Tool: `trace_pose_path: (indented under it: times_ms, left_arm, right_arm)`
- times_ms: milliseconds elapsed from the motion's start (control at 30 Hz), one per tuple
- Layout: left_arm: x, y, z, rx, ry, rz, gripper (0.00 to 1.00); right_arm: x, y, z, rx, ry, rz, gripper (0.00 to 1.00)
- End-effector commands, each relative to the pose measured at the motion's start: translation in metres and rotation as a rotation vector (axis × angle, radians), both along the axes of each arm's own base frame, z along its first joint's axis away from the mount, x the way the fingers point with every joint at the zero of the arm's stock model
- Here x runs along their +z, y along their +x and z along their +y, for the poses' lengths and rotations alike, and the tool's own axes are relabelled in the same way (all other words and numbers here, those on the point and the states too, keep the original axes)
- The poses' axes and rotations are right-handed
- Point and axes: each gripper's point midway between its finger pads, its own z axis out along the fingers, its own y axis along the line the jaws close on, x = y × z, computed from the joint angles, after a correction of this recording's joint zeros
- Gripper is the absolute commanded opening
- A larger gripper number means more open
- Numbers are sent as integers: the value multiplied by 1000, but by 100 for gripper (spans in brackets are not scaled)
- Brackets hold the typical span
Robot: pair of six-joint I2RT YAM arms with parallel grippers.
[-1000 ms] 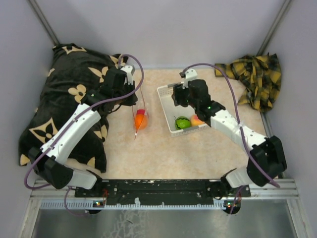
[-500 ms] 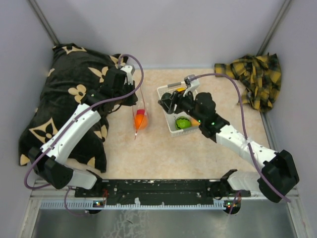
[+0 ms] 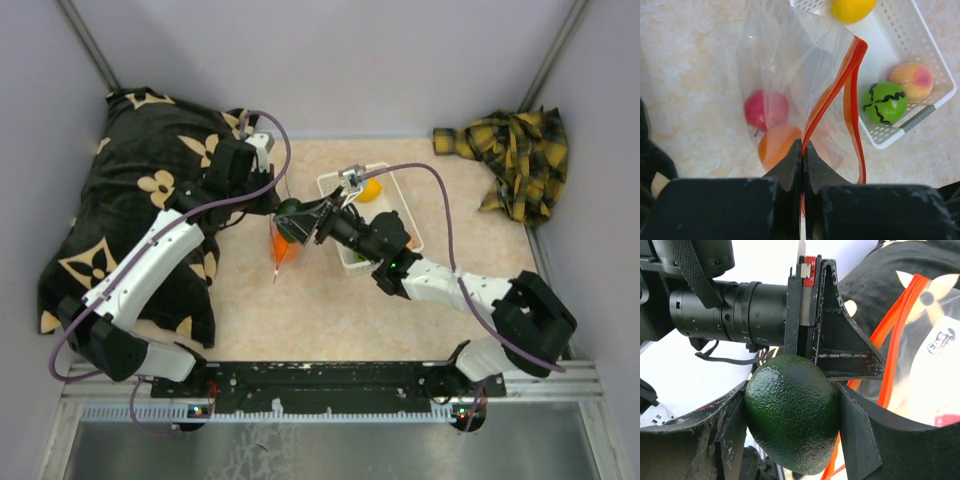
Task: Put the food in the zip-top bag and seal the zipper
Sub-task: Place the fake fruit in the zipper food storage bag.
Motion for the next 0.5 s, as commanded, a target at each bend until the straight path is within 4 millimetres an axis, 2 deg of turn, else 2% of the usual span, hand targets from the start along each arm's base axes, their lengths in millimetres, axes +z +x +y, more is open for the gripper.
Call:
trace_pose_path:
  times_ms: [0, 167, 467]
  left_arm:
    - [5, -3, -8, -31, -46, -8, 0]
    - [5, -4, -9, -37, -49, -6, 0]
    - [17, -8, -13, -75, -125, -14, 0]
  right_arm:
    - [39, -8, -1, 18, 246, -86, 35]
    - [24, 3, 1, -23, 278, -108, 35]
    - [-9, 14, -5, -94, 290, -117, 35]
